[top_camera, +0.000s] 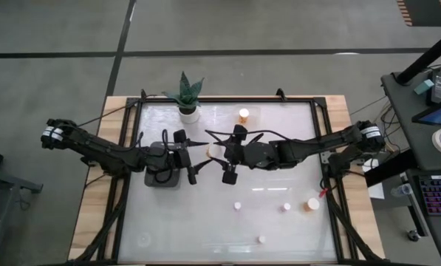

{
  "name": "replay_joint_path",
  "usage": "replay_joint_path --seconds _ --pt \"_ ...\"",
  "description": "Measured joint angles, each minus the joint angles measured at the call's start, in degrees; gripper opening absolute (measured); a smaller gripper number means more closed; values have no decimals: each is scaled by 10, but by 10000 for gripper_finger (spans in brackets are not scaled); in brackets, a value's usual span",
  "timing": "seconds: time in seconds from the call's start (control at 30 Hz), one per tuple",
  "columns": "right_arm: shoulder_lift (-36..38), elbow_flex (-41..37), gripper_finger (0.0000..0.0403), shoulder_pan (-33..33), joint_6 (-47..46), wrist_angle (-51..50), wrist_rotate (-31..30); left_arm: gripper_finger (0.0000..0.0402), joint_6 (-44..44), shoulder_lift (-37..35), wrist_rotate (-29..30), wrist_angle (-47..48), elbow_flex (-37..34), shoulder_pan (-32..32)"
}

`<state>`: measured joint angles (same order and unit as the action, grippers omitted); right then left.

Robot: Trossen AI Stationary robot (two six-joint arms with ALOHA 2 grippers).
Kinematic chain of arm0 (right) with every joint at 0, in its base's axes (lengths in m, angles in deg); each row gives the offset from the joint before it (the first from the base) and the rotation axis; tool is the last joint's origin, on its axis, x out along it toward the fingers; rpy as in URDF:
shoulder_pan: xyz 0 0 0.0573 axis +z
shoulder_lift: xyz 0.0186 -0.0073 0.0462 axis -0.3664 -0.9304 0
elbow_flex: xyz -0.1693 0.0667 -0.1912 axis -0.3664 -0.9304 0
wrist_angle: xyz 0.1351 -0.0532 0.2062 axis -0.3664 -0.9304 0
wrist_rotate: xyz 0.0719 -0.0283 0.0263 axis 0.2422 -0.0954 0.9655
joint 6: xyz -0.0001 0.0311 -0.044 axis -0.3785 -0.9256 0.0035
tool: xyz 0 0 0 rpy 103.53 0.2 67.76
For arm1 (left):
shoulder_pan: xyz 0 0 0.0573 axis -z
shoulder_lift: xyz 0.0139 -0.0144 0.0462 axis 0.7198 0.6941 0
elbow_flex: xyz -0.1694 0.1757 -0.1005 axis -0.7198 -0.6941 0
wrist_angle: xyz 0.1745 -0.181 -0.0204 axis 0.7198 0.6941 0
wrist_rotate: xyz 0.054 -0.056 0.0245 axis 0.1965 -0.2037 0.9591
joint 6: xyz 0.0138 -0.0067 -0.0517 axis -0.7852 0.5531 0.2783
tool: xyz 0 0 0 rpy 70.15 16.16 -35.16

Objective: Pick and place medicine bottles into bin by pill shape (circle, oval)
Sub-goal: Put the left big orange pill bottle into the transparent bin

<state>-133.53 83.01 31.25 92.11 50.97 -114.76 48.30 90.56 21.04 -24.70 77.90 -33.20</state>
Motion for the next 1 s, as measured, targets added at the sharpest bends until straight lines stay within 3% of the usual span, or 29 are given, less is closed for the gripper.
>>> replay_joint_path --seconds 0.63,1.0 --pt "1 8 204 -150 -75 -177 -1 257 5 -20 4 37 -2 0" --pt "2 -48 204 -240 -99 -185 47 257 5 -20 4 37 -2 0"
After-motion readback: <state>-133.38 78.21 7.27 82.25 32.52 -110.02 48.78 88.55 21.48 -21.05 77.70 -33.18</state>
